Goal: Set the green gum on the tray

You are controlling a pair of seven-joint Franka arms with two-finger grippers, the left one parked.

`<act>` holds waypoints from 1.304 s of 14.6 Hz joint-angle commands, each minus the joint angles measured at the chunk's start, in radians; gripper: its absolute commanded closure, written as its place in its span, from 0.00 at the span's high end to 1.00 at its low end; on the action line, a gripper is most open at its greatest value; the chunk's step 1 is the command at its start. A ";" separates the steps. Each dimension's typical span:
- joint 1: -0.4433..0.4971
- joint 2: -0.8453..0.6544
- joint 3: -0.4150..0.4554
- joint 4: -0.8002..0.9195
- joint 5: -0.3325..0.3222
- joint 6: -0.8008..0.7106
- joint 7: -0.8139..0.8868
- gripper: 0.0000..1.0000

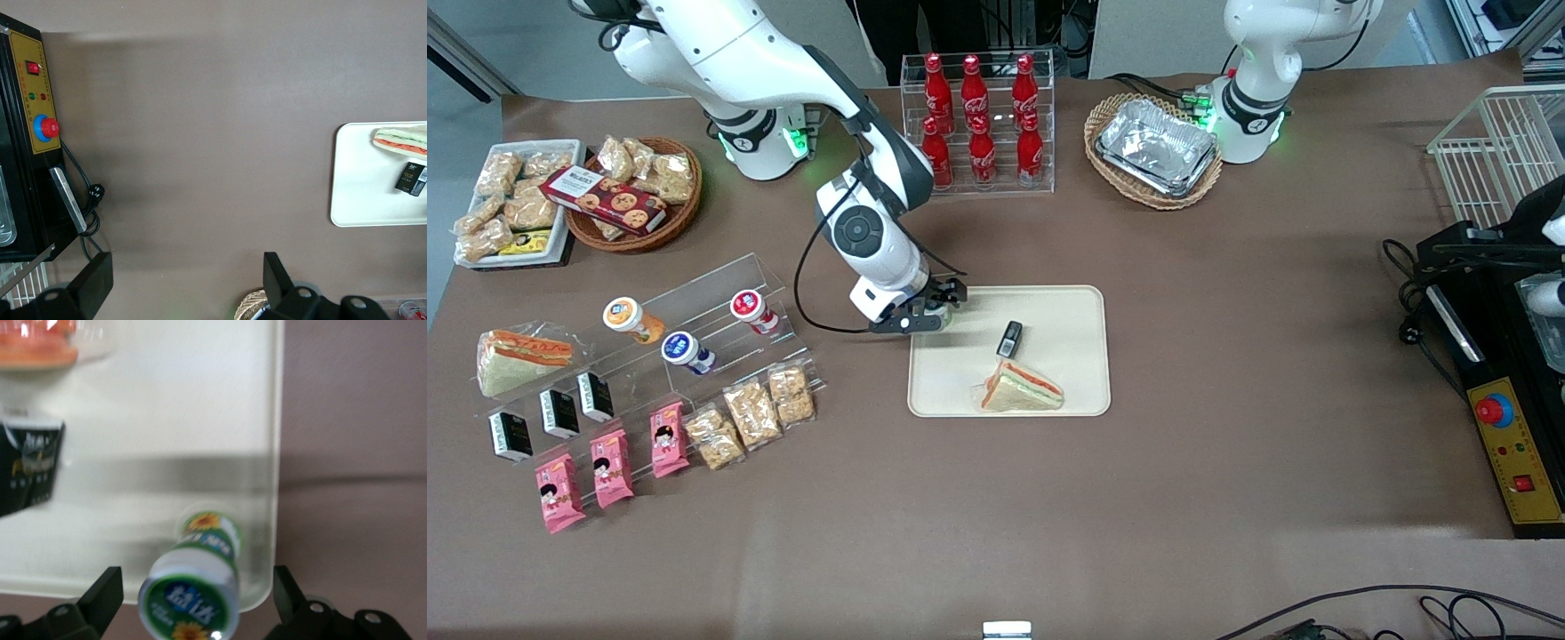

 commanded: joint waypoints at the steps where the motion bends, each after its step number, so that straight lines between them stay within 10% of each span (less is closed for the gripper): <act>1: -0.100 -0.104 -0.006 0.002 0.001 -0.139 -0.071 1.00; 11: -0.506 -0.339 -0.008 0.186 -0.068 -0.751 -0.430 1.00; 19: -0.657 -0.334 -0.058 0.451 -0.122 -1.004 -0.650 1.00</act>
